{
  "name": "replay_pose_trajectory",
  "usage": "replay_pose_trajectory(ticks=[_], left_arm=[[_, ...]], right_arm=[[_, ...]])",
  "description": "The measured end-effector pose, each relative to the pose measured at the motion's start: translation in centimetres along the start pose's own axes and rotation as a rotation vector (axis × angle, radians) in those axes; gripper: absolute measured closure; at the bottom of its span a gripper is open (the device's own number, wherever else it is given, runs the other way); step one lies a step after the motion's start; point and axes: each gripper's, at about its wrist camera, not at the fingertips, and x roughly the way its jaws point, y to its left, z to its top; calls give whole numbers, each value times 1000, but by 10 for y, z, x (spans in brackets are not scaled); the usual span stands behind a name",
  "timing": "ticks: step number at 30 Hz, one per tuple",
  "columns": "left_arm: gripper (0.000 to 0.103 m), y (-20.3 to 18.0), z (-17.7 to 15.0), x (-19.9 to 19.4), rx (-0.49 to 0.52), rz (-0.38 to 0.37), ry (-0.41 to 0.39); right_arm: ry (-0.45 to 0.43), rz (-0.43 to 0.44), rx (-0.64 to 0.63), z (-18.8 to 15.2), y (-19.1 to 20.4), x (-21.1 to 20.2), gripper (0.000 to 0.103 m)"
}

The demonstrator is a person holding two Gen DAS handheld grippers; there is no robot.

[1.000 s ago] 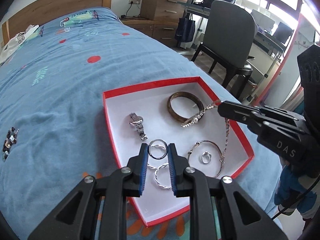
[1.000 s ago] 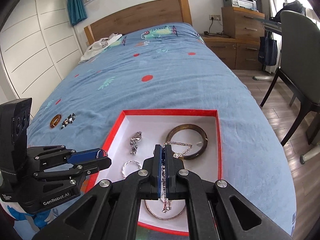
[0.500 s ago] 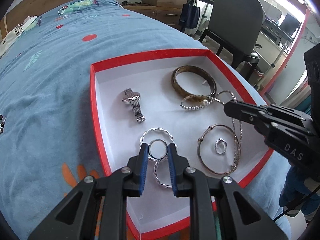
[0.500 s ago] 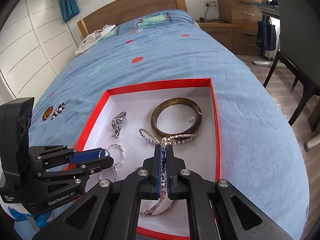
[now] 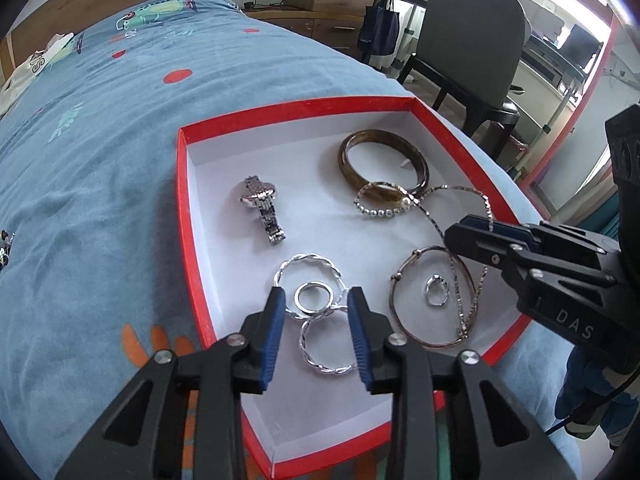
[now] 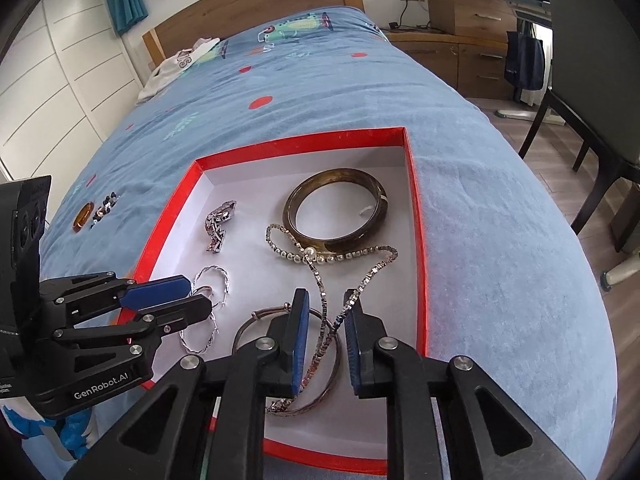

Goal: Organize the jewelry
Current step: 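Lift both tools out of the box back over the remaining jewelry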

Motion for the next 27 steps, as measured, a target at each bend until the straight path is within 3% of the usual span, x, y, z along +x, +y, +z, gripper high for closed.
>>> replay_pose_trajectory(ticks=[3, 10, 13, 27], left_arm=[[68, -2, -1, -3, -2, 1, 3], [67, -2, -4, -18, -3, 12, -5], [66, -4, -5, -30, 1, 15, -14], [65, -2, -32, -106, -26, 19, -103]], right_arm=[[1, 1, 7, -2, -1, -3, 75], [-10, -7, 22, -6, 0, -18, 73], [-20, -17, 22, -10, 0, -28, 64], [-79, -49, 58, -32, 1, -96, 58]])
